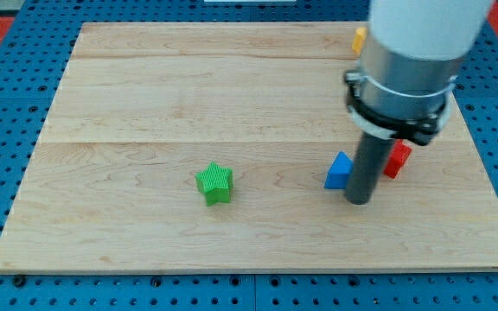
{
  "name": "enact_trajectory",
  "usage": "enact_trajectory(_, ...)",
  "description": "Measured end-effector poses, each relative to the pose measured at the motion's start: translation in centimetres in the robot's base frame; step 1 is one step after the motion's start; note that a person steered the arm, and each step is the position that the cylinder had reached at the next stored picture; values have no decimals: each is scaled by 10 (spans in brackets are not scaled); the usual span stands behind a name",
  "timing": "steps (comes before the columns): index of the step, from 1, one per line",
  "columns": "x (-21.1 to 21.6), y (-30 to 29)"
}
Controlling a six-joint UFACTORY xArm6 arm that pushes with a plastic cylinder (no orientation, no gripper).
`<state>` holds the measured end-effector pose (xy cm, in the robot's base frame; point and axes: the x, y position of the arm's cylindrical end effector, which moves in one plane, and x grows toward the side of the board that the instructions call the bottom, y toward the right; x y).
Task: Push the red star into the green star
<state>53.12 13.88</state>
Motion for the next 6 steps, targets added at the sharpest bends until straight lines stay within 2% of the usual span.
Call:
enact_trajectory(1, 1, 61)
enact_trajectory(2, -26, 113)
enact_trajectory(3, -53, 113)
enact_trajectory(4, -56, 62)
enact_trajectory(5, -55, -16)
enact_trajectory(6, -26, -79)
